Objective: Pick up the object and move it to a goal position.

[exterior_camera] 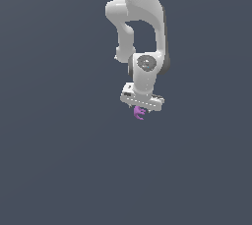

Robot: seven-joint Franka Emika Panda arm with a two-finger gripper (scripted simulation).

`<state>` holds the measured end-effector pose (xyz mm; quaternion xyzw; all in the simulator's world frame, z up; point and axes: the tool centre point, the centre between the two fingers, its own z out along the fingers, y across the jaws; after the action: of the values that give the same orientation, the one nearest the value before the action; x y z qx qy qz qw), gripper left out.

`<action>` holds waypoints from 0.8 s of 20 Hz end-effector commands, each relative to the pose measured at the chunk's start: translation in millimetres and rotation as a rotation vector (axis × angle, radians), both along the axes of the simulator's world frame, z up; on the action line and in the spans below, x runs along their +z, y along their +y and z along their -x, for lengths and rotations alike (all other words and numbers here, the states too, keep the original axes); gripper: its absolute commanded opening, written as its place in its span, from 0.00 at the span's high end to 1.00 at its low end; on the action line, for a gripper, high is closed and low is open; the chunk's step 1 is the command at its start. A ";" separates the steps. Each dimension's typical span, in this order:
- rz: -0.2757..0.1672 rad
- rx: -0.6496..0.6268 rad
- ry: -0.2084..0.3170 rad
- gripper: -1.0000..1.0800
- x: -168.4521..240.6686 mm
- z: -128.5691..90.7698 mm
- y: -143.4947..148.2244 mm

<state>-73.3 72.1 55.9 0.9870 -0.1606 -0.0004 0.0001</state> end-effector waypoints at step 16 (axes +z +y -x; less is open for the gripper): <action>0.000 -0.002 -0.001 1.00 -12.2 -0.9 -0.5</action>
<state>-72.4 72.0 43.7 0.9869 -0.1613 0.0004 0.0000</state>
